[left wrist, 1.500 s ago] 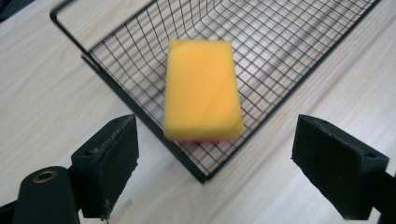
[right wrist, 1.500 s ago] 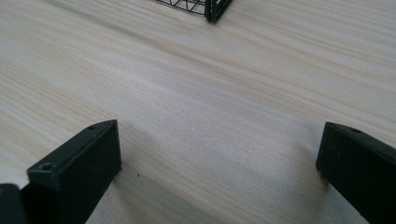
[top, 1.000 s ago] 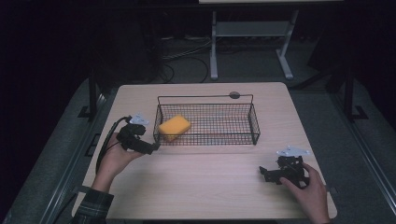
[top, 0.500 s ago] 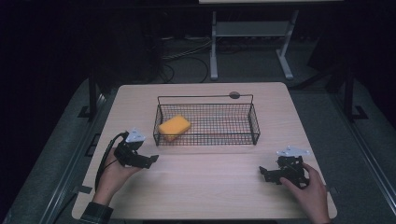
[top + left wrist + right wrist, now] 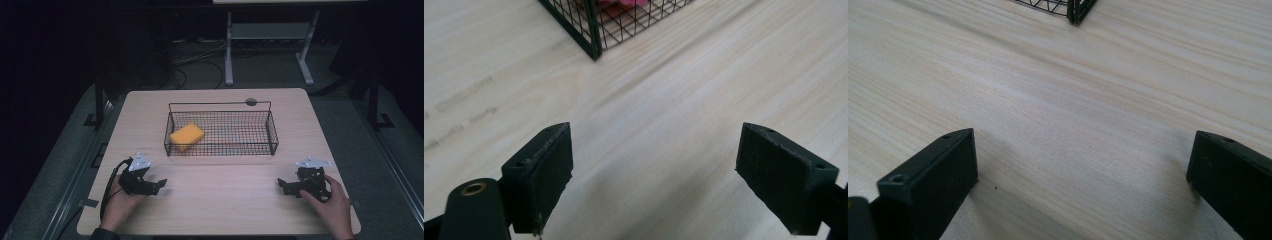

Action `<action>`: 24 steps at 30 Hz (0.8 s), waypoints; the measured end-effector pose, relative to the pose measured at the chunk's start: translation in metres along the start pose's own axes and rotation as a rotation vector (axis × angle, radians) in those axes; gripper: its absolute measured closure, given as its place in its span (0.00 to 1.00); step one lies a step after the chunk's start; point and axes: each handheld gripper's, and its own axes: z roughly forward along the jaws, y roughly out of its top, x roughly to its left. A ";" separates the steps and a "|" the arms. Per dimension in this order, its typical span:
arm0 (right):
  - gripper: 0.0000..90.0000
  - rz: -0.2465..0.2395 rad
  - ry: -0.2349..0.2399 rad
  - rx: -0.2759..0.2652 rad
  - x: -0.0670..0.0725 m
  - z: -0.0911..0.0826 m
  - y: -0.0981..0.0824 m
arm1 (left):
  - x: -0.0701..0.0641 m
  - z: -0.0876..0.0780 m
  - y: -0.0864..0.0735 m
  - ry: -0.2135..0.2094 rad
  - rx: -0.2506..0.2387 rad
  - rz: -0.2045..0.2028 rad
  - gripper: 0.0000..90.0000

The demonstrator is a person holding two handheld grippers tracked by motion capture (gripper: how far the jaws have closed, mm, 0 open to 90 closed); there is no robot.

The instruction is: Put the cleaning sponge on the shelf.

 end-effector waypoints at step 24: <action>0.00 -0.001 0.000 0.000 0.000 0.000 0.000 | 0.002 0.007 -0.025 -0.035 -0.044 -0.013 0.15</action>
